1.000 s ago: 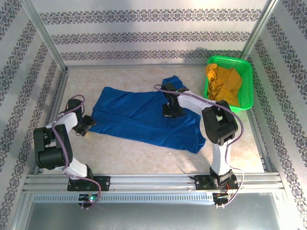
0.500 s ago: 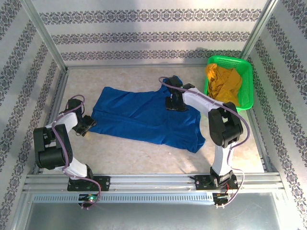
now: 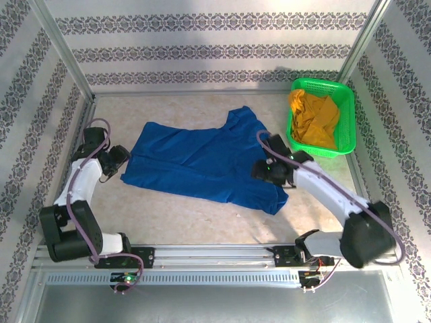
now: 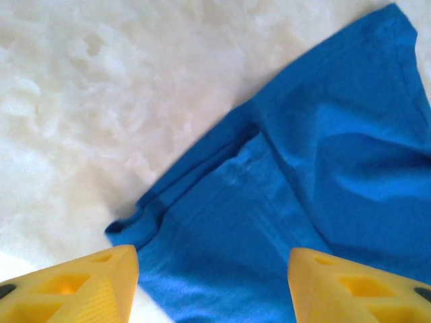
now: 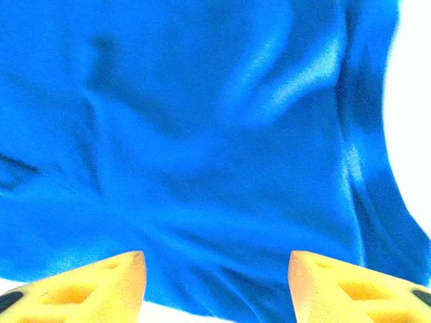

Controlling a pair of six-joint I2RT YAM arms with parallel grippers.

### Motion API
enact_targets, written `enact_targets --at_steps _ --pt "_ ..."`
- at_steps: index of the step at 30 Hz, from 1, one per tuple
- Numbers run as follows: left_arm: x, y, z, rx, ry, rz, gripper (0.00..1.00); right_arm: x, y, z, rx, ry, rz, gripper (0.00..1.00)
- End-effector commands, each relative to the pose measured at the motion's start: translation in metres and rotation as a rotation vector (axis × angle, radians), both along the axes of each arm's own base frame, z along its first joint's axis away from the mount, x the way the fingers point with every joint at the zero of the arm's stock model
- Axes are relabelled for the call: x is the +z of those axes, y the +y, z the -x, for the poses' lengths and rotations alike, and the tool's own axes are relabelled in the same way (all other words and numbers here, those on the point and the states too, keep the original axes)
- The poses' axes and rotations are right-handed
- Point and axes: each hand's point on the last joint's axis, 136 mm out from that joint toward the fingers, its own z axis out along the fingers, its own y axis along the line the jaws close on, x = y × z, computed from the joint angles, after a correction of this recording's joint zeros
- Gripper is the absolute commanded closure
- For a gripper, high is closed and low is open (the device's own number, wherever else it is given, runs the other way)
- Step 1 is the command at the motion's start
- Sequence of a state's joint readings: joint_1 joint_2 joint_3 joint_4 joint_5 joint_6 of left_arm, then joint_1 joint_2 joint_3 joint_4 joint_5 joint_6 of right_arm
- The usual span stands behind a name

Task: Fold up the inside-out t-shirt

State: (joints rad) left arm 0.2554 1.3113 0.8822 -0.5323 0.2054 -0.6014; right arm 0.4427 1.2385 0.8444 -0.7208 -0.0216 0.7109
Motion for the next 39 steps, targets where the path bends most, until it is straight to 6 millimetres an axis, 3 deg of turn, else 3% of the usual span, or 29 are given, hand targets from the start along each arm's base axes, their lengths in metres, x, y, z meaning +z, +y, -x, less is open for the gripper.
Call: enact_targets --at_steps 1,6,11,14,18,20,22,26,30,39 --pt "-0.033 -0.014 0.033 -0.027 0.115 0.041 0.38 -0.029 -0.018 0.049 -0.112 0.124 -0.007 0.39" --pt "-0.056 -0.021 0.031 -0.035 0.136 0.093 0.36 -0.048 -0.030 0.079 -0.171 0.156 -0.023 0.38" --pt "-0.069 -0.019 0.028 -0.042 0.156 0.089 0.36 -0.059 -0.032 0.086 -0.167 0.173 -0.026 0.39" --pt "-0.076 -0.019 0.028 -0.036 0.160 0.090 0.37 -0.064 -0.030 0.086 -0.161 0.169 -0.035 0.45" --pt "-0.087 -0.021 0.030 -0.022 0.170 0.106 0.42 -0.067 -0.031 0.088 -0.155 0.168 -0.034 0.64" --pt "-0.090 -0.021 0.029 -0.018 0.163 0.110 0.49 -0.069 -0.031 0.088 -0.159 0.163 -0.045 0.83" --pt "-0.092 -0.020 0.027 -0.008 0.156 0.109 0.62 -0.067 -0.033 0.088 -0.167 0.155 -0.047 1.00" --pt "-0.090 -0.016 0.023 0.010 0.145 0.095 0.98 -0.063 -0.035 0.088 -0.182 0.149 -0.057 1.00" --pt "-0.084 -0.006 0.026 0.056 0.157 0.056 1.00 -0.060 -0.037 0.087 -0.186 0.153 -0.068 1.00" --pt "-0.065 0.021 0.066 0.195 0.171 -0.055 1.00 -0.058 -0.041 0.088 -0.139 0.183 -0.028 1.00"
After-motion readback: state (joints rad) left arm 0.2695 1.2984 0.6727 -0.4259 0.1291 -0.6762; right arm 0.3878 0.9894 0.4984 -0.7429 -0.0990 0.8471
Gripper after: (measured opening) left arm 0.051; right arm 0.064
